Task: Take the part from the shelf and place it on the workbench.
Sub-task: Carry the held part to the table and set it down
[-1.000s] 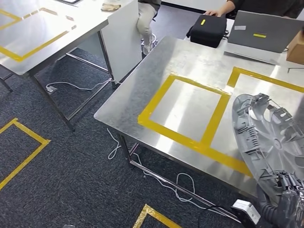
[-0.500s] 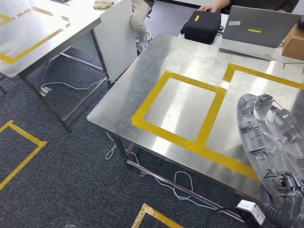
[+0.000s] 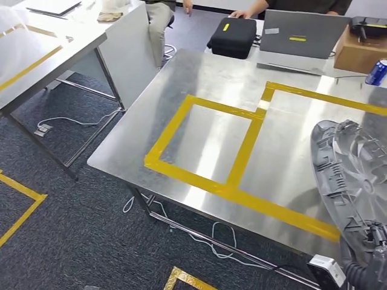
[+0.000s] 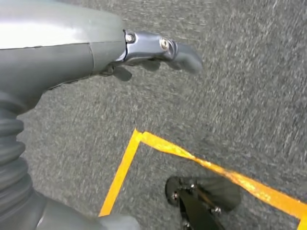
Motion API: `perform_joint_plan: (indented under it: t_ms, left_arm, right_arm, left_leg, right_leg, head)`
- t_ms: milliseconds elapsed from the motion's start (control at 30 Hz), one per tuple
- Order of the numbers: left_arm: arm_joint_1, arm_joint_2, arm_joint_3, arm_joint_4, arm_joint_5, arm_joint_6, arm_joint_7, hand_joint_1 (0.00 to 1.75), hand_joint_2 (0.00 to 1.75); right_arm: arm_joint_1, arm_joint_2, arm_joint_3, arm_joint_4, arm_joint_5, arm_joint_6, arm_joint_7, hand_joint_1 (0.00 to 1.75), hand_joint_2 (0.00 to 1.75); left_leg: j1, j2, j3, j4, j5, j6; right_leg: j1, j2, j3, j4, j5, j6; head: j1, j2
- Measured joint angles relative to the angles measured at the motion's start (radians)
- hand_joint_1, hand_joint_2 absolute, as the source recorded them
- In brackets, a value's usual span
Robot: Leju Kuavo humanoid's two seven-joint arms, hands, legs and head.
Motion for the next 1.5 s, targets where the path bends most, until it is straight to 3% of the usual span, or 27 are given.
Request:
perform_joint_plan:
  t_ms: [67, 100, 200, 233, 267, 333, 400, 467, 500, 533, 567, 600, 667, 733, 767, 800, 900, 967, 1067, 1100, 1267, 1500]
  left_arm:
    - [-0.001, -0.001, 0.000, 0.000, 0.000, 0.000, 0.000, 0.00, 1.75]
    - [-0.002, -0.002, 0.000, 0.000, 0.000, 0.000, 0.000, 0.00, 1.75]
    - [-0.001, -0.003, 0.000, 0.000, -0.001, 0.000, 0.000, 0.00, 1.75]
    - [0.000, -0.003, 0.000, 0.000, -0.001, 0.000, 0.000, 0.00, 1.75]
    - [0.001, -0.003, 0.000, 0.000, -0.001, 0.000, 0.000, 0.00, 1.75]
    - [0.002, -0.003, 0.000, 0.000, 0.000, 0.000, 0.000, 0.00, 1.75]
    - [0.002, -0.002, 0.001, 0.000, 0.000, 0.000, 0.000, 0.00, 1.75]
    - [0.000, 0.000, 0.001, 0.000, -0.001, 0.001, 0.000, 0.00, 1.75]
    - [-0.002, -0.001, 0.001, 0.000, -0.001, 0.001, 0.000, 0.00, 1.75]
    - [-0.004, -0.002, 0.001, 0.000, -0.002, 0.002, 0.000, 0.00, 1.75]
    - [-0.005, -0.002, 0.001, 0.000, -0.003, 0.002, 0.000, 0.00, 1.75]
    - [-0.006, -0.003, 0.001, 0.000, -0.004, 0.002, 0.000, 0.00, 1.75]
    - [-0.003, -0.004, 0.001, 0.000, -0.007, 0.003, 0.000, 0.00, 1.75]
    - [0.000, -0.005, 0.002, 0.000, -0.008, 0.003, 0.001, 0.00, 1.75]
    - [0.000, -0.006, 0.003, 0.000, -0.009, 0.002, 0.001, 0.00, 1.75]
    - [0.000, -0.006, 0.005, 0.000, -0.010, 0.001, 0.001, 0.00, 1.75]
    - [-0.003, -0.005, 0.007, 0.000, -0.021, -0.011, 0.003, 0.00, 1.75]
    - [-0.006, 0.002, 0.007, 0.000, -0.032, -0.023, 0.004, 0.00, 1.75]
    - [-0.008, 0.013, 0.007, 0.000, -0.052, -0.040, 0.004, 0.00, 1.75]
    - [-0.008, 0.015, 0.007, 0.000, -0.058, -0.045, 0.003, 0.00, 1.75]
    - [-0.011, 0.032, 0.002, 0.000, -0.088, -0.072, -0.008, 0.00, 1.75]
    - [-0.012, 0.048, -0.007, 0.001, -0.119, -0.091, -0.012, 0.00, 1.75]
  right_arm:
    - [0.002, 0.000, 0.000, 0.000, 0.000, 0.000, 0.000, 1.75, 1.75]
    - [0.003, 0.000, 0.000, 0.000, 0.000, 0.000, 0.000, 1.75, 1.75]
    - [0.003, 0.001, 0.000, 0.000, 0.000, 0.000, 0.000, 1.75, 1.75]
    - [0.003, 0.001, 0.000, 0.000, 0.001, 0.000, 0.000, 1.75, 1.75]
    - [0.003, 0.001, 0.000, 0.000, 0.001, 0.000, 0.000, 1.75, 1.75]
    - [0.003, 0.001, 0.000, 0.000, 0.001, 0.000, 0.000, 1.75, 1.75]
    - [0.002, 0.001, 0.000, 0.000, 0.000, 0.000, 0.000, 1.75, 1.75]
    - [0.002, 0.001, 0.000, 0.000, -0.003, 0.000, 0.000, 1.75, 1.75]
    - [0.002, 0.001, -0.001, 0.000, -0.005, 0.000, 0.000, 1.75, 1.75]
    - [0.005, 0.001, -0.001, 0.000, -0.008, 0.000, 0.000, 1.75, 1.75]
    - [0.007, 0.001, -0.001, 0.000, -0.010, 0.000, 0.000, 1.75, 1.75]
    - [0.007, 0.001, -0.001, 0.001, -0.013, 0.000, 0.000, 1.75, 1.75]
    - [0.003, 0.001, 0.000, 0.003, -0.018, 0.000, 0.000, 1.75, 1.75]
    - [0.000, 0.001, 0.000, 0.007, -0.023, 0.005, 0.004, 1.75, 1.75]
    - [-0.001, 0.001, -0.001, 0.009, -0.024, 0.014, 0.008, 1.75, 1.75]
    - [-0.001, 0.000, -0.001, 0.012, -0.022, 0.034, 0.020, 1.75, 1.75]
    - [-0.017, -0.036, 0.003, 0.033, -0.017, 0.210, 0.099, 1.75, 1.75]
    - [-0.041, -0.082, 0.007, 0.073, -0.038, 0.351, 0.142, 1.75, 1.75]
    - [-0.095, -0.145, 0.009, 0.151, -0.065, 0.449, 0.153, 1.75, 1.75]
    - [-0.117, -0.163, 0.009, 0.176, -0.067, 0.468, 0.153, 1.75, 1.75]
    - [-0.248, -0.244, 0.011, 0.320, -0.087, 0.587, 0.138, 1.75, 1.75]
    - [-0.400, -0.298, 0.017, 0.502, -0.082, 0.654, 0.085, 1.75, 1.75]
  left_leg:
    - [0.003, -0.010, -0.003, 0.017, -0.019, -0.001]
    - [0.003, -0.023, -0.019, 0.052, -0.043, 0.001]
    - [-0.011, -0.059, -0.126, 0.254, -0.136, 0.016]
    - [-0.017, -0.063, -0.155, 0.299, -0.143, 0.024]
    - [-0.023, -0.066, -0.167, 0.309, -0.130, 0.034]
    - [-0.036, -0.085, -0.140, 0.225, -0.060, 0.060]
    - [-0.045, -0.133, -0.090, 0.103, -0.004, 0.085]
    - [-0.049, -0.156, -0.065, 0.048, 0.005, 0.089]
    - [-0.049, -0.146, -0.061, 0.042, 0.003, 0.085]
    - [-0.048, -0.135, -0.057, 0.036, 0.004, 0.081]
    - [-0.047, -0.124, -0.053, 0.029, 0.005, 0.082]
    - [-0.046, -0.112, -0.047, 0.022, 0.006, 0.083]
    - [-0.047, -0.088, -0.039, 0.017, 0.003, 0.090]
    - [-0.050, -0.065, -0.035, 0.017, -0.001, 0.092]
    - [-0.050, -0.057, -0.033, 0.017, -0.003, 0.091]
    - [-0.050, -0.050, -0.030, 0.017, -0.005, 0.089]
    - [-0.053, -0.033, -0.017, 0.019, -0.014, 0.079]
    - [-0.058, -0.028, -0.014, 0.021, -0.018, 0.081]
    - [-0.061, -0.027, -0.014, 0.020, -0.013, 0.104]
    - [-0.060, -0.027, -0.013, 0.019, -0.011, 0.104]
    - [-0.056, -0.027, -0.010, 0.010, -0.007, 0.068]
    - [-0.056, -0.027, -0.010, 0.010, -0.003, 0.063]
  right_leg:
    - [0.005, 0.020, -0.005, 0.005, -0.002, -0.018]
    - [0.007, 0.029, -0.005, 0.005, -0.001, -0.024]
    - [0.013, 0.060, -0.008, 0.000, 0.003, -0.037]
    - [0.017, 0.072, -0.009, -0.001, 0.003, -0.039]
    - [0.020, 0.085, -0.009, -0.001, 0.002, -0.040]
    - [0.024, 0.112, -0.008, -0.001, 0.002, -0.042]
    - [0.026, 0.138, -0.010, 0.000, 0.001, -0.040]
    - [0.024, 0.161, -0.014, -0.002, 0.002, -0.032]
    - [0.024, 0.172, -0.018, -0.005, 0.003, -0.026]
    - [0.022, 0.171, -0.021, -0.007, 0.003, -0.020]
    - [0.023, 0.150, -0.025, -0.002, -0.002, -0.015]
    - [0.025, 0.118, -0.036, 0.021, -0.017, -0.011]
    - [0.029, 0.050, -0.084, 0.124, -0.074, -0.005]
    - [0.028, 0.035, -0.137, 0.231, -0.115, 0.000]
    - [0.028, 0.034, -0.142, 0.243, -0.109, 0.002]
    - [0.029, 0.033, -0.127, 0.216, -0.086, 0.004]
    - [0.029, 0.019, -0.019, 0.026, -0.004, -0.002]
    - [0.030, 0.017, 0.012, -0.027, 0.008, -0.010]
    - [0.031, 0.022, 0.014, -0.030, 0.014, -0.013]
    - [0.032, 0.023, 0.014, -0.030, 0.014, -0.014]
    - [0.037, 0.024, 0.012, -0.030, 0.016, -0.023]
    - [0.037, 0.024, 0.015, -0.035, 0.023, -0.024]
  head:
    - [-0.010, 0.000]
    - [-0.012, 0.000]
    - [-0.017, 0.000]
    - [-0.018, 0.000]
    - [-0.018, 0.000]
    - [-0.018, 0.000]
    - [-0.018, 0.000]
    - [-0.017, 0.000]
    - [-0.017, 0.000]
    - [-0.017, 0.000]
    - [-0.016, 0.000]
    - [-0.013, 0.000]
    - [-0.008, 0.000]
    - [-0.006, 0.000]
    - [-0.006, 0.000]
    - [-0.006, 0.000]
    - [-0.007, 0.000]
    - [-0.008, 0.000]
    - [-0.008, 0.000]
    - [-0.008, 0.000]
    - [-0.008, 0.000]
    - [-0.007, 0.000]
